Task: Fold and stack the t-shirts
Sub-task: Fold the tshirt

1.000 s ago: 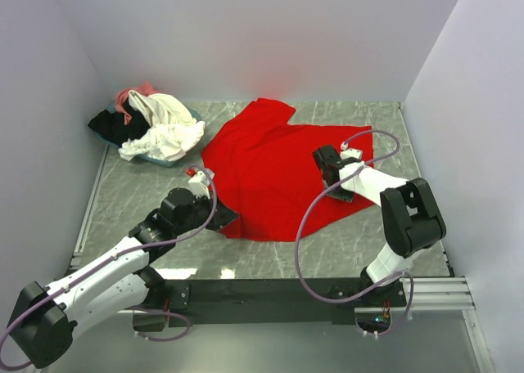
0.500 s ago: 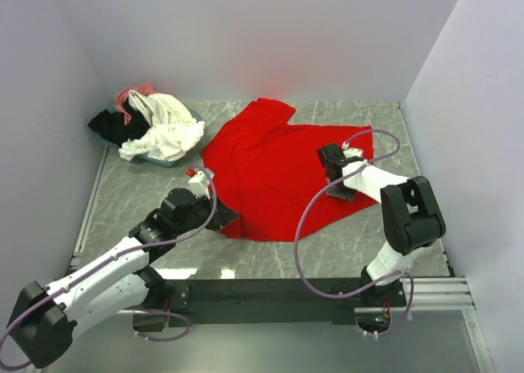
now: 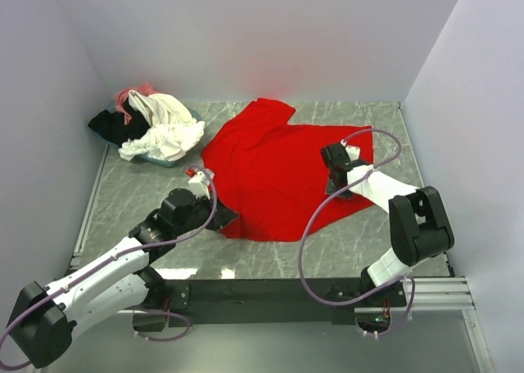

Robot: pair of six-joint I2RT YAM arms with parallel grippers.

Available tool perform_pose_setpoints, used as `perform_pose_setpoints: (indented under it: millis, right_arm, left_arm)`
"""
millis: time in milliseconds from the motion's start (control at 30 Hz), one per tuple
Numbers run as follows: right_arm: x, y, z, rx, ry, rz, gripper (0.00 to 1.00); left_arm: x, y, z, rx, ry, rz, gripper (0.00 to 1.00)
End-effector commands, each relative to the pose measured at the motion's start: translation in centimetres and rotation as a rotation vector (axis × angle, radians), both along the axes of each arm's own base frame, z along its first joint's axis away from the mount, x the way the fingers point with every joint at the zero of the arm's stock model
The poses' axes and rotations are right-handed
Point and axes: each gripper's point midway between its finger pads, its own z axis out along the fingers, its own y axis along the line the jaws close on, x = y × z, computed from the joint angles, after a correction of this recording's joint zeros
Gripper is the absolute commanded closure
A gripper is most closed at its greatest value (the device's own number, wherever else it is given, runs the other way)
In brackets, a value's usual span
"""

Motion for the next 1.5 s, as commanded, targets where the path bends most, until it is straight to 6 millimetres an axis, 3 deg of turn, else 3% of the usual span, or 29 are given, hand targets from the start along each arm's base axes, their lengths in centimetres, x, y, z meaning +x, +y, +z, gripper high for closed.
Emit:
perform_pose_setpoints:
  millis: [0,467,833,933,1033,1100,1133,1333,1467]
  right_arm:
    - [0.6,0.1,0.3,0.005,-0.005,0.021,0.59]
    - [0.2,-0.9,-0.1,0.036,0.025,0.024,0.54]
    - [0.0,-1.9,-1.3,0.035,0.070,0.012,0.58]
    - [0.0,-2.1,-1.3,0.026,0.072,0.018,0.62]
    - [-0.1,-2.2,-1.3,0.027,0.073,0.025,0.73]
    - [-0.3,-2.1,-1.2,0.035,0.071,0.030,0.96]
    - [-0.6,-2.0,-1.0,0.043,0.063,0.031,1.00]
    - [-2.5,-1.9,1.8,0.096,-0.018,0.018,1.00]
    - [-3.5,-1.7,5.4,0.144,-0.134,0.015,1.00]
  left_arm:
    - [0.2,0.0,1.2,-0.013,-0.056,0.002,0.99]
    - [-0.1,0.0,1.0,0.006,-0.053,0.000,1.00]
    - [-0.1,0.0,0.7,0.016,-0.048,0.000,0.99]
    - [-0.1,0.0,0.8,0.014,-0.050,0.003,0.99]
    - [-0.1,0.0,0.8,0.014,-0.050,0.003,0.99]
    - [0.0,0.1,0.8,0.016,-0.049,0.008,1.00]
    - [-0.1,0.0,0.8,0.016,-0.050,0.006,0.99]
    - [-0.1,-0.1,0.8,0.018,-0.047,0.000,0.99]
    - [-0.2,-0.1,0.5,0.022,-0.038,-0.001,0.99]
